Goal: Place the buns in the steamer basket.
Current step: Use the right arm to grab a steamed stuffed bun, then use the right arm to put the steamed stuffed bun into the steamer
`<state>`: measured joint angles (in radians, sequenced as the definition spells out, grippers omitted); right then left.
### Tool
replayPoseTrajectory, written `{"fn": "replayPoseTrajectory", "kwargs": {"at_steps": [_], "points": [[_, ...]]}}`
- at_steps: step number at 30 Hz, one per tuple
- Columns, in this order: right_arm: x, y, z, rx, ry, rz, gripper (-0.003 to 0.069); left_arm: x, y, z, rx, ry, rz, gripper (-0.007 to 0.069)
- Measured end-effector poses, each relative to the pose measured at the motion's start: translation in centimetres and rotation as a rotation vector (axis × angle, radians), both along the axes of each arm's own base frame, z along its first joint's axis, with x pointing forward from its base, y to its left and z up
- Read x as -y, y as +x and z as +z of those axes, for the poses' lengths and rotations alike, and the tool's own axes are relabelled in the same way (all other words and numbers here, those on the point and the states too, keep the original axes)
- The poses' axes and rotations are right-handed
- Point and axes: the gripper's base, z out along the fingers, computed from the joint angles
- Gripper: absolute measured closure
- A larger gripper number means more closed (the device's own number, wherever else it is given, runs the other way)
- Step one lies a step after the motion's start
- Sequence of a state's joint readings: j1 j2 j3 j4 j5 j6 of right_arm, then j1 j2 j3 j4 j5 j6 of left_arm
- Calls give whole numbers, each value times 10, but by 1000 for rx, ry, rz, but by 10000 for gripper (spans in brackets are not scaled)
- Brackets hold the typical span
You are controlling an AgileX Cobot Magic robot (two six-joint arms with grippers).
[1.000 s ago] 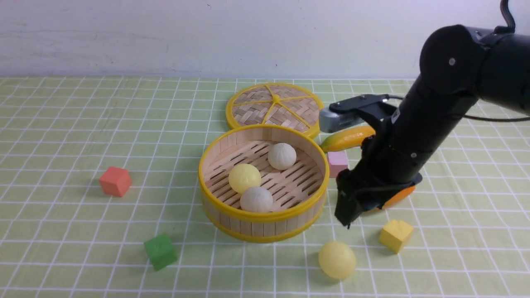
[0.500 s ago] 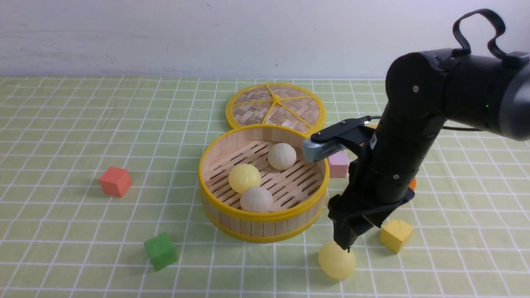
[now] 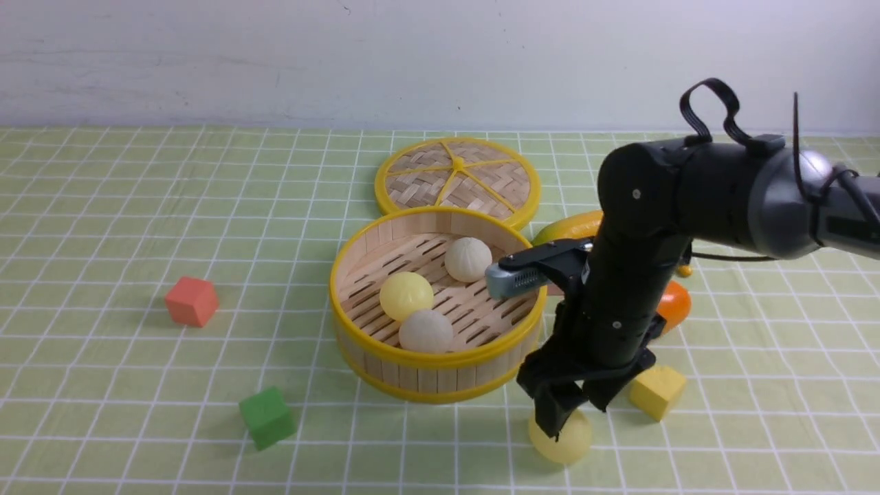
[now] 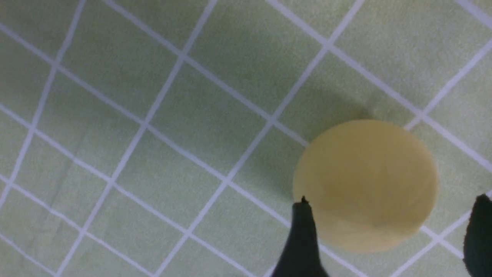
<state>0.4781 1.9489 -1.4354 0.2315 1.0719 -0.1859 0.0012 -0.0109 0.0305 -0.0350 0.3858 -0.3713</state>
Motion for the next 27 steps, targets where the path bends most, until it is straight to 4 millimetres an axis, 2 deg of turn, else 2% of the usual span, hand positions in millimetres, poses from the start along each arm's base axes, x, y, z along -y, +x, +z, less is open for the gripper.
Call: {"fn": "replayPoseTrajectory", "kwargs": {"at_steps": [1,3,4,9,11,16,21,25,26,27], "points": [[-1,1,-4,-4,-3,-1,225,0,0,0,0,0,0,438],[-1,2,-7,-10,-5,-2,270,0,0,0,0,0,0,436],[-1,2,-11,-20,-9,-2,354,0,0,0,0,0,0,433],[-2,3,-18,-44,-20,-1,624,0,0,0,0,0,0,428],[-2,3,-18,-46,-21,-1,649,0,0,0,0,0,0,426],[-2,5,-9,-56,-32,10,650,0,0,0,0,0,0,424],[-6,19,25,12,-28,31,650,0,0,0,0,0,0,417],[-10,30,67,131,32,19,650,0,0,0,0,0,0,416],[-10,30,70,139,37,19,650,0,0,0,0,0,0,416],[-12,34,89,196,65,16,650,0,0,0,0,0,0,416]]}}
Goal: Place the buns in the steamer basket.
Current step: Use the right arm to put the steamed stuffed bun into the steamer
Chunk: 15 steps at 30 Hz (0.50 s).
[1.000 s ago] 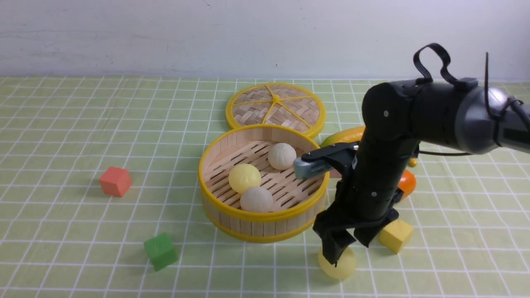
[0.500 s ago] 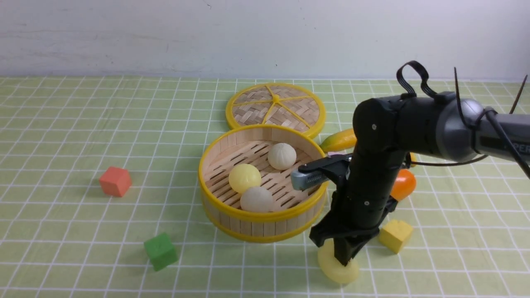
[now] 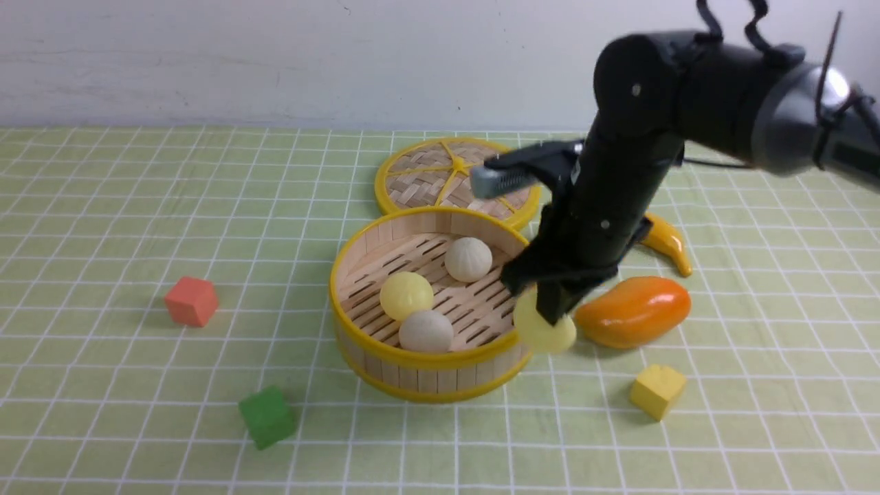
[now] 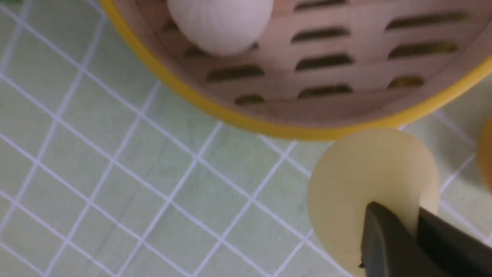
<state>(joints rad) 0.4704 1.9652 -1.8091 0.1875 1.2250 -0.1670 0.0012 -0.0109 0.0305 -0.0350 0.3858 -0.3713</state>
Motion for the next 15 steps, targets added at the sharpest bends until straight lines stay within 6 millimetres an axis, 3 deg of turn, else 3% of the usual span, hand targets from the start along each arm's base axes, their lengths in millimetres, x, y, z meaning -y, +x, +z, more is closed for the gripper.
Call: {"fn": "replayPoseTrajectory", "kwargs": {"at_steps": [3,6,8,13,15], "points": [[-3,6,24,77,39,0,650,0,0,0,0,0,0,413],[-8,15,24,98,50,-1,650,0,0,0,0,0,0,408],[-10,21,15,92,47,-3,650,0,0,0,0,0,0,407],[-22,47,-41,79,21,-8,650,0,0,0,0,0,0,403],[-23,50,-47,79,20,-9,650,0,0,0,0,0,0,401]]}}
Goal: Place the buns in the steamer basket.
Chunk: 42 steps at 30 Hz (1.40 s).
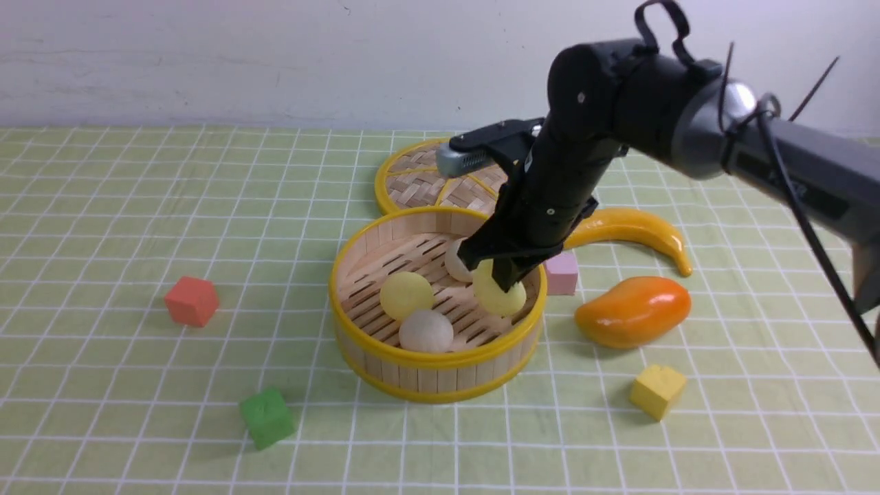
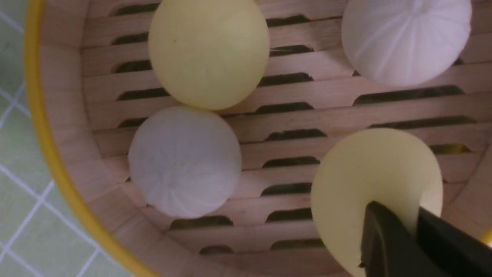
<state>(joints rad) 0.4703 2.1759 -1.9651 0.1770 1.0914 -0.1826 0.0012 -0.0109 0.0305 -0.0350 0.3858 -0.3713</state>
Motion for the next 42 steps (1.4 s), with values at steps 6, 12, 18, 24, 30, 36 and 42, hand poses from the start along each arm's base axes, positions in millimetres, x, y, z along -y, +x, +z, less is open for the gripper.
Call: {"fn": "replayPoseTrajectory", "kwargs": {"at_steps": [6,12,18,24,30,36,42], "points": [[-2,5,-15,-22,1,-34,618,0,0,0,0,0,0,396],[0,4,-14,-25,-16,-44,464,0,0,0,0,0,0,396],[3,-1,2,-12,-20,-40,257,0,0,0,0,0,0,389],[11,-14,33,-3,-30,-29,148,0,0,0,0,0,0,387],[22,-33,66,15,-33,-45,139,0,0,0,0,0,0,387],[42,-69,102,56,-21,-69,158,0,0,0,0,0,0,387],[81,-120,119,92,-109,-159,270,0,0,0,0,0,0,387]]}}
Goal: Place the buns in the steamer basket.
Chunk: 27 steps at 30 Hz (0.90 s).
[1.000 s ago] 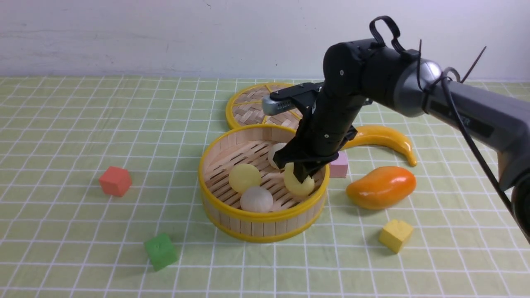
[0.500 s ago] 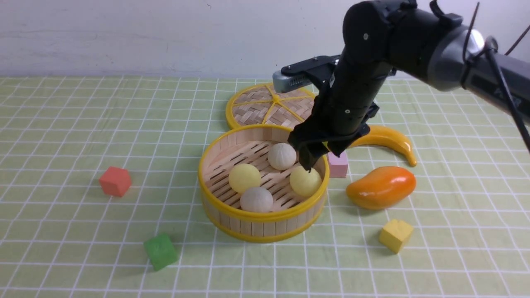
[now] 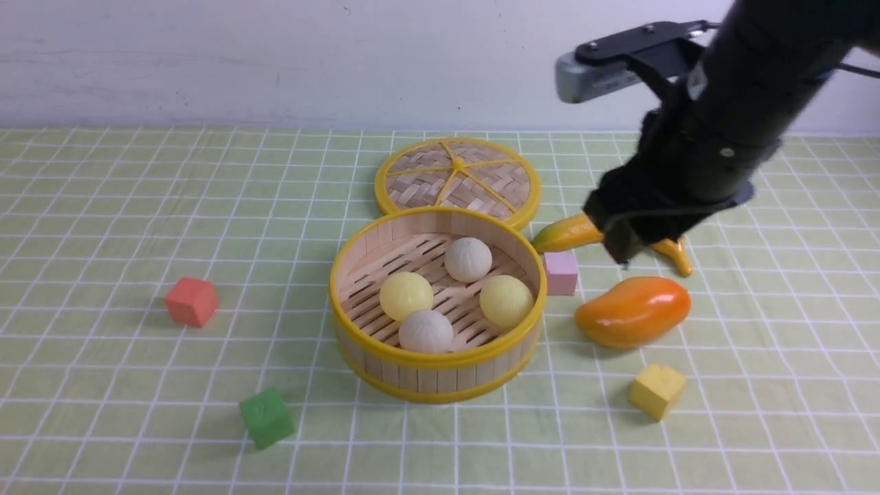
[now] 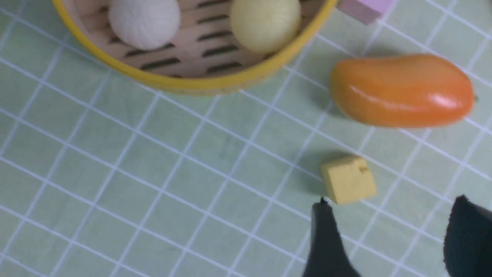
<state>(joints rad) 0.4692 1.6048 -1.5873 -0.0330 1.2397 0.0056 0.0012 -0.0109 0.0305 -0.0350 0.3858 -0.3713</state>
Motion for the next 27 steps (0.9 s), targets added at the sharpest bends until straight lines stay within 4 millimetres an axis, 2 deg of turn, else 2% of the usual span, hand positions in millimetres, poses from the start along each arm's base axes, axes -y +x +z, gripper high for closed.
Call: {"fn": "replayPoseTrajectory", "kwargs": {"at_steps": [3,5,7,8,9,10,13,20,27], "points": [[20,-27,-1,8,-50,-42,379,0,0,0,0,0,0,387],[36,-53,-1,33,-46,-80,508,0,0,0,0,0,0,387],[45,-72,1,82,-8,-98,608,0,0,0,0,0,0,387],[46,-74,1,96,2,-102,617,0,0,0,0,0,0,387],[52,-87,2,144,38,-112,662,0,0,0,0,0,0,387],[54,-91,3,158,48,-114,668,0,0,0,0,0,0,387],[71,-124,7,252,104,-114,679,0,0,0,0,0,0,387],[94,-176,18,285,186,-144,678,0,0,0,0,0,0,387],[110,-208,28,329,220,-148,678,0,0,0,0,0,0,387]]}}
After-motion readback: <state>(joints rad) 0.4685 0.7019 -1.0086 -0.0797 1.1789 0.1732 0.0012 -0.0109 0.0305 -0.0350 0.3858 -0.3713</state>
